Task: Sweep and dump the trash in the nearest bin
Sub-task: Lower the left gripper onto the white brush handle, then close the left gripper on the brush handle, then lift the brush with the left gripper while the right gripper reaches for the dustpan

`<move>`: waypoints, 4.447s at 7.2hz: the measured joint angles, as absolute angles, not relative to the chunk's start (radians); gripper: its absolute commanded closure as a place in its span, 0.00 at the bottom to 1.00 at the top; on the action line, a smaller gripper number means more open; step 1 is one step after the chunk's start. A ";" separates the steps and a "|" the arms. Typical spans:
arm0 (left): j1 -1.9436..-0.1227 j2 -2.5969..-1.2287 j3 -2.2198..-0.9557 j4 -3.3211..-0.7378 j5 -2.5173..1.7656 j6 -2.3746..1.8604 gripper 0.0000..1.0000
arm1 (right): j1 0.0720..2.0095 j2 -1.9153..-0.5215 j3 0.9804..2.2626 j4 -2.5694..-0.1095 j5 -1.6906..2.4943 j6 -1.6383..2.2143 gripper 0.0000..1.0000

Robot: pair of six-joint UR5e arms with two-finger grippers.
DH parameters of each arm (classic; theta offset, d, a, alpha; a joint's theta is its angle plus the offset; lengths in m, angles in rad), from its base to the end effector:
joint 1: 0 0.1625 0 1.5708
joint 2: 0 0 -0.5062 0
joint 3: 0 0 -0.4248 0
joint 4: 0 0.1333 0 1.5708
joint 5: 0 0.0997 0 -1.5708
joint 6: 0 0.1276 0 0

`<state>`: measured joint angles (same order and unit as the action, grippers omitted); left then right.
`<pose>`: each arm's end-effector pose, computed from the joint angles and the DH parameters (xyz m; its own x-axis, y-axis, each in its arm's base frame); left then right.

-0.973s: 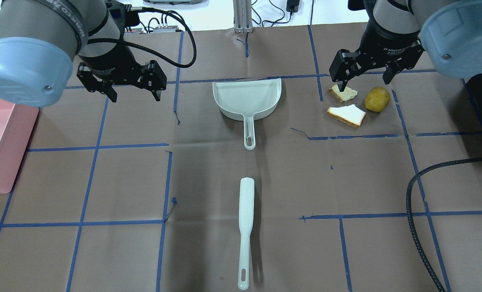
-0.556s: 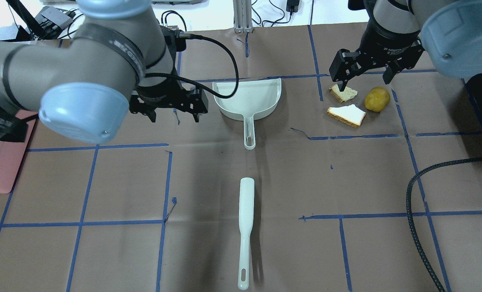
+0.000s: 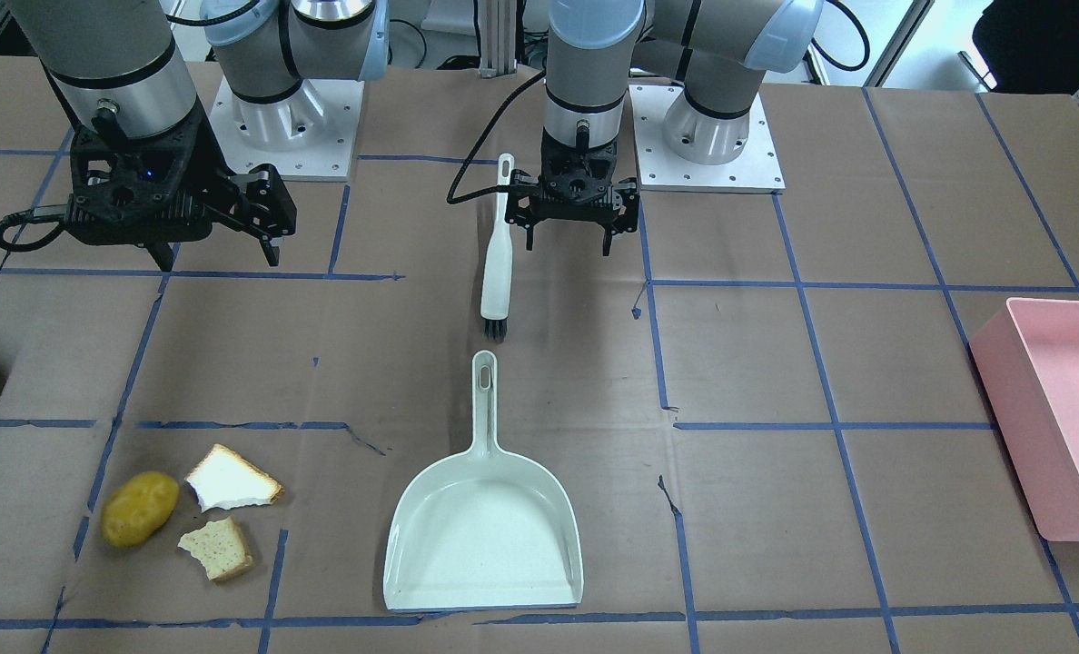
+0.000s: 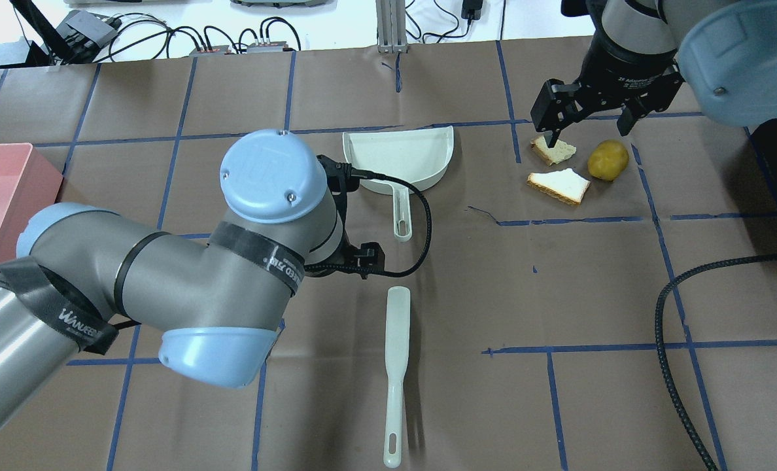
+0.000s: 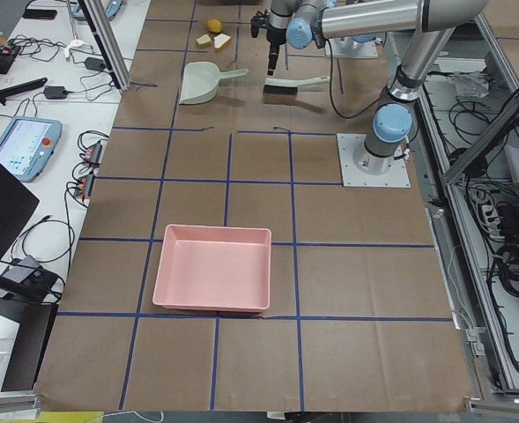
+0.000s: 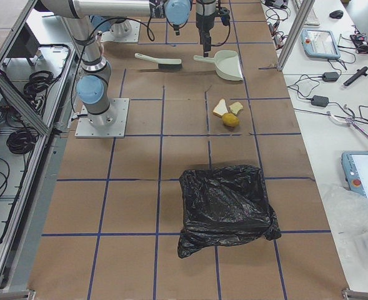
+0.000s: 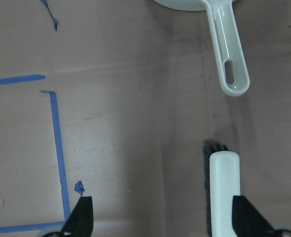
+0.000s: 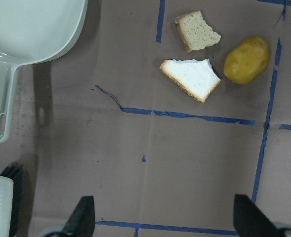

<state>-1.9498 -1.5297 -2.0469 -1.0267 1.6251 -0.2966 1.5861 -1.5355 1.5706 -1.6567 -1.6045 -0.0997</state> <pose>-0.2940 -0.3968 0.3735 -0.9967 0.0781 -0.0198 0.0800 0.9896 -0.1199 0.1374 -0.5464 0.5312 -0.9929 -0.1129 0.0385 -0.1147 0.9923 -0.0472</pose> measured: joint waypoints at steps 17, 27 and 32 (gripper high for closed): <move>-2.284 -1.585 -2.418 -0.521 1.611 -0.636 0.37 | 1.586 -1.535 1.571 -1.657 -1.605 -0.100 0.00; -2.280 -1.469 -2.426 -0.644 1.631 -0.619 0.97 | 1.586 -1.535 1.571 -1.656 -1.605 -0.094 0.00; -1.953 -1.241 -2.189 -1.268 1.671 -0.398 0.97 | 1.594 -1.529 1.559 -1.648 -1.602 -0.087 0.00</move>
<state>-1.9525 -1.2407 -2.1886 -1.2680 1.6714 -0.3978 1.5936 -1.5293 1.5595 -1.6483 -1.6024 -0.0869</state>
